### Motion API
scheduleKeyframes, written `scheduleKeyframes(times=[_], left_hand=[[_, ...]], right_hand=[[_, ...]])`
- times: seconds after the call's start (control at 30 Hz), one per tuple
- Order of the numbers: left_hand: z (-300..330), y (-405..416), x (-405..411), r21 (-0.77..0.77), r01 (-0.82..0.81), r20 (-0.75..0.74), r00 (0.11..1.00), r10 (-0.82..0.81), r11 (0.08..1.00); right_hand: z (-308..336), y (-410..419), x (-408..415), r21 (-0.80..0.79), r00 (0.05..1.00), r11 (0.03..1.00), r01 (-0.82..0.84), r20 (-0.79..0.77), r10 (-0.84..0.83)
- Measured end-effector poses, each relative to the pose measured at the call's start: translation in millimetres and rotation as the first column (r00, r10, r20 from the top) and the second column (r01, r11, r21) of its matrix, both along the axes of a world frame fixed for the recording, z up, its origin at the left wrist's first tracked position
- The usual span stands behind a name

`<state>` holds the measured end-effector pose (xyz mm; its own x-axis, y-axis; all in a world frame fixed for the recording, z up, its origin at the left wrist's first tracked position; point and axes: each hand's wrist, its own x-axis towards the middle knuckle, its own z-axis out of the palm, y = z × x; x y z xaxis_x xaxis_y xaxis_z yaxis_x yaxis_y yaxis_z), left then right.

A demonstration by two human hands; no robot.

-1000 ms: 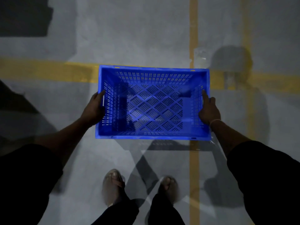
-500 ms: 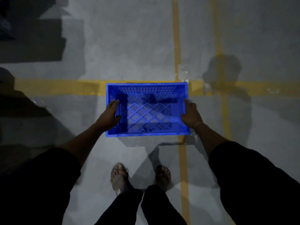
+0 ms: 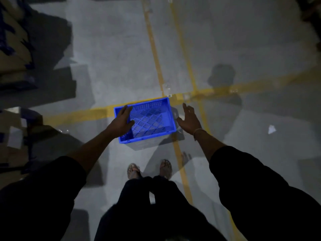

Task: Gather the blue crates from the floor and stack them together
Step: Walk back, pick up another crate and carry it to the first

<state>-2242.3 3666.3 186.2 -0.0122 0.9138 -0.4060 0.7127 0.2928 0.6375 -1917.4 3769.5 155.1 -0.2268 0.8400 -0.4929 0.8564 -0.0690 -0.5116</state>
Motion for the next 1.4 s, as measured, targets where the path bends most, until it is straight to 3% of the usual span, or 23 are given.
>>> scheduleKeyframes(times=[0.13, 0.33, 0.5, 0.6, 0.77, 1.0, 1.17, 1.4], left_hand=[[54.9, -1.4, 30.0, 0.091, 0.122, 0.031, 0.992, -0.125, 0.988], [76.0, 33.6, 57.2, 0.141, 0.361, 0.043, 0.928, -0.370, 0.922], [91.9, 58.5, 87.0, 0.144, 0.536, 0.064, 0.834, -0.548, 0.832], [89.8, 56.6, 101.8, 0.136, 0.668, 0.078, 0.729, -0.680, 0.732], [84.5, 37.5, 148.4, 0.083, 0.810, 0.120, 0.571, -0.812, 0.581], [89.7, -28.5, 263.1, 0.128, 0.953, 0.142, 0.256, -0.956, 0.274], [98.5, -119.0, 353.6, 0.119, 0.991, 0.151, 0.048, -0.987, 0.066], [108.2, -273.3, 451.6, 0.117, 0.981, 0.180, -0.176, -0.968, -0.156]], right_hand=[[61.2, -29.4, 24.2, 0.093, 0.996, 0.992, 0.084, -0.050, -0.080], [88.8, -70.8, 58.2, 0.182, 0.959, 0.942, 0.282, -0.074, -0.272], [98.8, -132.8, 76.9, 0.182, 0.838, 0.818, 0.546, -0.105, -0.536], [104.5, -181.1, 82.8, 0.184, 0.757, 0.735, 0.653, -0.114, -0.644], [112.9, -278.2, 90.5, 0.201, 0.550, 0.521, 0.829, -0.127, -0.825], [119.8, -428.4, 110.1, 0.231, 0.228, 0.193, 0.954, -0.135, -0.964], [121.1, -552.6, 123.2, 0.233, -0.010, -0.050, 0.971, -0.167, -0.986], [124.5, -724.3, 131.1, 0.232, -0.279, -0.329, 0.915, -0.224, -0.934]])
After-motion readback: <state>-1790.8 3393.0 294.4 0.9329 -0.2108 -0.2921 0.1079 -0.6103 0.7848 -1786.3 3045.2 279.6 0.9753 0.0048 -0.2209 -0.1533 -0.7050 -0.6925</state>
